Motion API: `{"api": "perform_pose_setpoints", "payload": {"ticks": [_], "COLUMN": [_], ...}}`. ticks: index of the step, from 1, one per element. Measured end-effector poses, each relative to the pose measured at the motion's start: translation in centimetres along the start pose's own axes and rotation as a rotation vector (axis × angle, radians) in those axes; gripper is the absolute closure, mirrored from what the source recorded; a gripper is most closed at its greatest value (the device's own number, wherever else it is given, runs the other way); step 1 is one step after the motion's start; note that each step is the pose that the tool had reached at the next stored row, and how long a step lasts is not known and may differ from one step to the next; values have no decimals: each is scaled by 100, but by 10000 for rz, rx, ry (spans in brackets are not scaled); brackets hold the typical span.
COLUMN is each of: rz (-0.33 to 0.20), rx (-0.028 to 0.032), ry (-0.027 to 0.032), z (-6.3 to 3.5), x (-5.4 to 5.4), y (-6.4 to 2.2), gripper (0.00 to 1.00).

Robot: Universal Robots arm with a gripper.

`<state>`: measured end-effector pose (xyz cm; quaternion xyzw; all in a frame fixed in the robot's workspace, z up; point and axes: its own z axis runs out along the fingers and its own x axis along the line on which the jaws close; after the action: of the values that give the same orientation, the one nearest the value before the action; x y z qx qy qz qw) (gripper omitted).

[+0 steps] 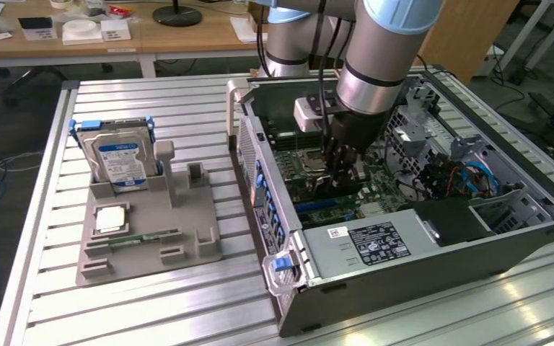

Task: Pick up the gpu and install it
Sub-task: 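Insert the gpu into the slot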

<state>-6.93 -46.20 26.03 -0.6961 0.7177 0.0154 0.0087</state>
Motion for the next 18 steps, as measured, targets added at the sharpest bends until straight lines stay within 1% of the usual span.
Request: {"api": "perform_pose_setpoints", "payload": {"ticks": [7,11,18], "rz": [-1,-1,-1], "rx": [1,0,-1], "ry": [0,0,3], "z": [1,7,43], "x": [1,2,4], "y": [15,38,46], "gripper": [73,73,73]}}
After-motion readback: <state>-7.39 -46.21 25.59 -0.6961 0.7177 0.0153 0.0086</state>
